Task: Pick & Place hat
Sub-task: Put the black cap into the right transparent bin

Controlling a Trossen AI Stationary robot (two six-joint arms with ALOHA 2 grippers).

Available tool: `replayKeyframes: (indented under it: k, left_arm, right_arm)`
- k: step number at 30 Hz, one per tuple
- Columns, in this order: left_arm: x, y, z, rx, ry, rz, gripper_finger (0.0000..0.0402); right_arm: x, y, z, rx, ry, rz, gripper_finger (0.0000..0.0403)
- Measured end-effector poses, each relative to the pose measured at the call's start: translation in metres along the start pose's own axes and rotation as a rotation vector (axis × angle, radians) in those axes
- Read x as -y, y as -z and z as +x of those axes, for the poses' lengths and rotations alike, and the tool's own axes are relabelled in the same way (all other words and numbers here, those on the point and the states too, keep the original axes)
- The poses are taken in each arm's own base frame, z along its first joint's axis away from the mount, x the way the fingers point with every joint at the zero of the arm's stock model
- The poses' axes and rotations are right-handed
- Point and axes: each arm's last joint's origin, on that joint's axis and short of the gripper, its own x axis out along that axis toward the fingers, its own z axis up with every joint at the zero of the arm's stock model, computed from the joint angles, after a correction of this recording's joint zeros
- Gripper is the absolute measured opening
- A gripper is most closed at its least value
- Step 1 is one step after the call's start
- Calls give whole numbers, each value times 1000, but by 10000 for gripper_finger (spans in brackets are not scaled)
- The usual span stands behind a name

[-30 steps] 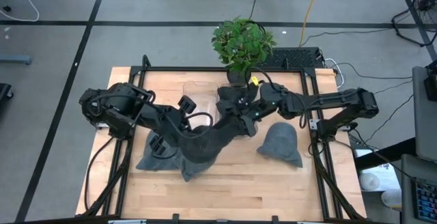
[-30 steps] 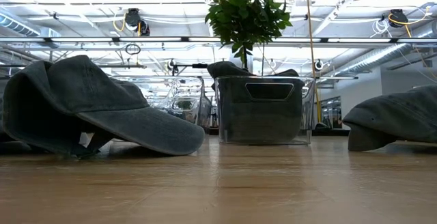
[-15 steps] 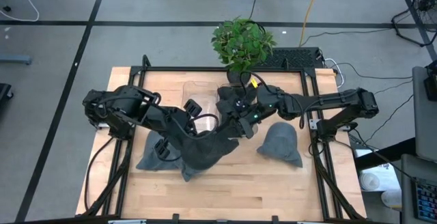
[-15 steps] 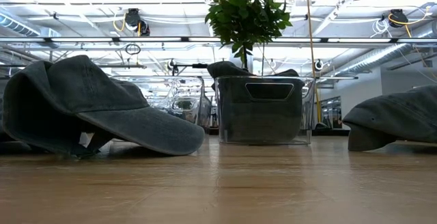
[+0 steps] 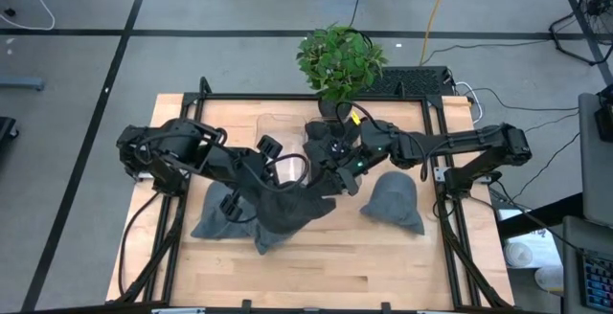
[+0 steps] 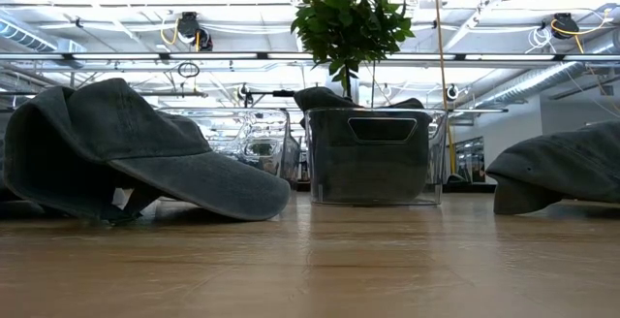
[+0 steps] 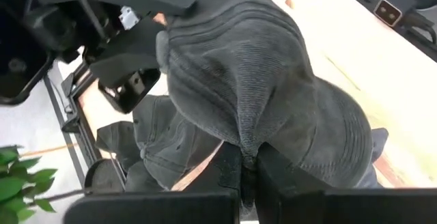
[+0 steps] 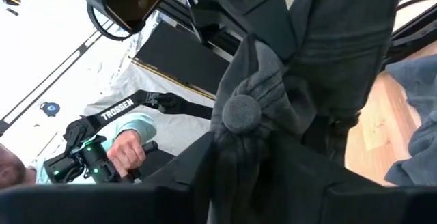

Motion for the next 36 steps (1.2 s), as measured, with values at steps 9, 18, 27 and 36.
replayKeyframes:
  k: [9, 18, 27, 36]
  left_arm:
    - [-1, 2, 0, -21, -19, -21, 9]
    - [-1, 2, 0, -21, -19, -73, 54]
    - [3, 4, -9, -16, -13, -190, 136]
    - [1, 9, -18, 32, 76, -360, 249]
  right_arm:
    - [-1, -2, 0, 16, -8, -63, 8]
    - [1, -4, -1, 59, 23, -120, 2]
    - [-5, -12, -6, 73, -56, -175, 1]
    - [-15, -17, -16, 93, -100, -220, 0]
